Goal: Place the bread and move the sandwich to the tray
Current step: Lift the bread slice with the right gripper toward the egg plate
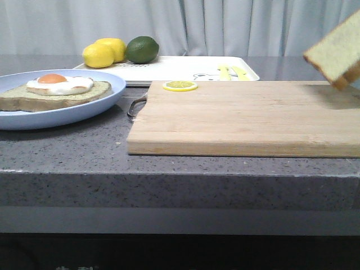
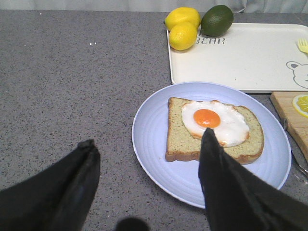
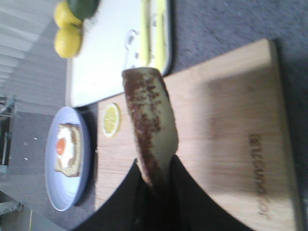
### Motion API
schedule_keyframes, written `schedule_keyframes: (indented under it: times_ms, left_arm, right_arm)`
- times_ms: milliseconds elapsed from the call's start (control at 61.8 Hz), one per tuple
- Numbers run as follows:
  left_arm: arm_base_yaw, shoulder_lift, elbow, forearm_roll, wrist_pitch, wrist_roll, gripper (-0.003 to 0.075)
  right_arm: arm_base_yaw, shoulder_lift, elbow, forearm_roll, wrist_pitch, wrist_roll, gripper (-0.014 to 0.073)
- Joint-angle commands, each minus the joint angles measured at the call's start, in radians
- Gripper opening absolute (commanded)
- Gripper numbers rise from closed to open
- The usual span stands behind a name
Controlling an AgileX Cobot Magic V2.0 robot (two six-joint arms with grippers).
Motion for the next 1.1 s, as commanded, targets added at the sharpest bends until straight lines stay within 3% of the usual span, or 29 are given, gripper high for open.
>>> schedule_keyframes:
  times_ms: [0, 291, 550, 760, 1083]
  left_arm:
    - [-0.006, 0.004, -0.026, 0.002, -0.087, -0.01, 0.0438]
    - [-0.006, 0.004, -0.026, 0.002, -0.095, -0.01, 0.0438]
    - [-0.006, 0.004, -0.026, 0.002, -0.095, -0.01, 0.0438]
    - [-0.006, 0.004, -0.026, -0.002, -0.095, -0.01, 0.0438]
    - [-0.006, 0.004, -0.026, -0.002, -0.095, -0.01, 0.0438]
  right_arm:
    - [0.024, -0.086, -0.023, 0.164, 0.14, -0.015, -0.0068]
    - [0.255, -0.154, -0.023, 0.362, 0.106, -0.015, -0.0068]
    - [0.577, -0.15, -0.021, 0.392, -0.215, -0.016, -0.0068]
    - [0.791, -0.125, -0.021, 0.497, -0.48, -0.016, -0.0068]
    - [0.966, 0.054, -0.021, 0.743, -0.559, -0.016, -0.0068]
